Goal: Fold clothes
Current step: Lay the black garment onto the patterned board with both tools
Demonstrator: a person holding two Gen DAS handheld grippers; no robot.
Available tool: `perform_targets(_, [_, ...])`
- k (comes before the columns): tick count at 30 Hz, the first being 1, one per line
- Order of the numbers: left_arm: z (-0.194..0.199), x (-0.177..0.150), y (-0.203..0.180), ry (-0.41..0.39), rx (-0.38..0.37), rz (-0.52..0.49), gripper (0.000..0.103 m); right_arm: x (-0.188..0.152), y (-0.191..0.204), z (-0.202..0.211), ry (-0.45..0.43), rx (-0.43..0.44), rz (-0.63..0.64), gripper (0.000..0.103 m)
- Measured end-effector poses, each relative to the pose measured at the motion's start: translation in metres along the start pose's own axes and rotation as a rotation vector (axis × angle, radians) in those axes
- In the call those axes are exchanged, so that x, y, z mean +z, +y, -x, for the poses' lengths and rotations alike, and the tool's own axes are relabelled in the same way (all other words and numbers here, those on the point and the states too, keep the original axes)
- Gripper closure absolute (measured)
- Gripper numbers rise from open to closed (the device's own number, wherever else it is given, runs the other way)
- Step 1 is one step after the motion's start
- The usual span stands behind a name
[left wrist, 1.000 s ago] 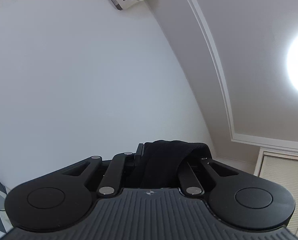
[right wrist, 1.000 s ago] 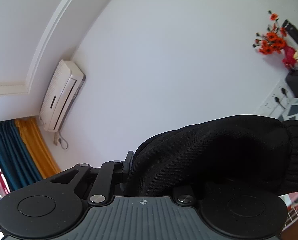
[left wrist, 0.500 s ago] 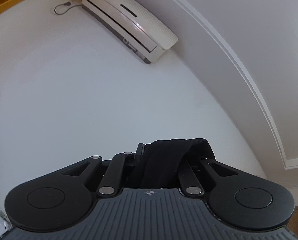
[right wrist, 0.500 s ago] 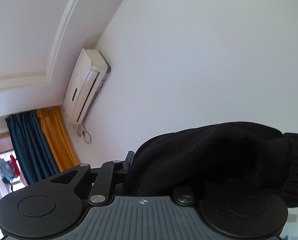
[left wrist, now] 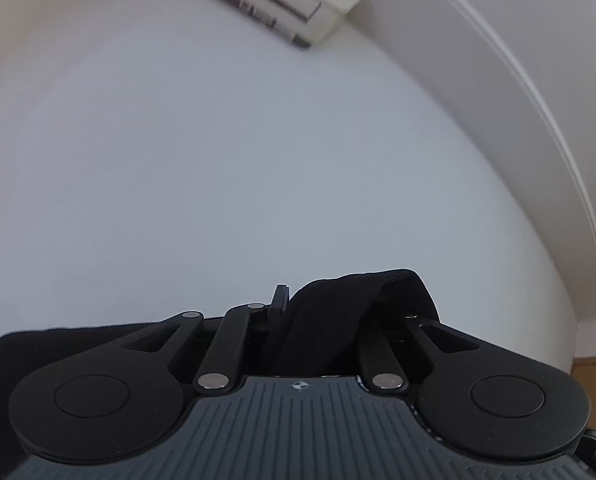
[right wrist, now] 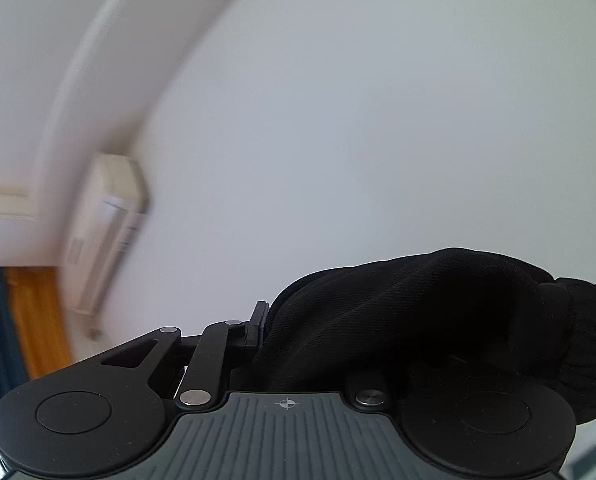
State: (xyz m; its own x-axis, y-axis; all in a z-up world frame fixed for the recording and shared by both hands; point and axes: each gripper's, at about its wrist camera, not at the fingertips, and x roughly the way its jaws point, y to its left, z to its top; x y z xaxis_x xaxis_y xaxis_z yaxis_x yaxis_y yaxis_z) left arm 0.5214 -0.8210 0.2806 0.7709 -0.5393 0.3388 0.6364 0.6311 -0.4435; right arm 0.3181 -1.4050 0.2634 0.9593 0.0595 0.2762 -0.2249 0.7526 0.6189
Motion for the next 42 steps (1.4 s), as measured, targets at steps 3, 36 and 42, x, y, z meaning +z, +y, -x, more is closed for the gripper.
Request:
perform_targets(3, [-0.024,-0.080,0.004,0.172,0.048,-0.017,0.092,-0.023,-0.075,0.012,0.075,-0.220,-0.036,0.089])
perform_targets(36, [0.001,-0.380,0.015,0.962,0.893,-0.058,0.092,-0.067,-0.368,0.145,0.944,-0.687,-0.261,0.037])
perform_targets(42, [-0.004,-0.372,0.008,1.107,0.818,-0.122,0.081,-0.099,-0.425,0.131,0.975,-0.865,-0.301,0.037])
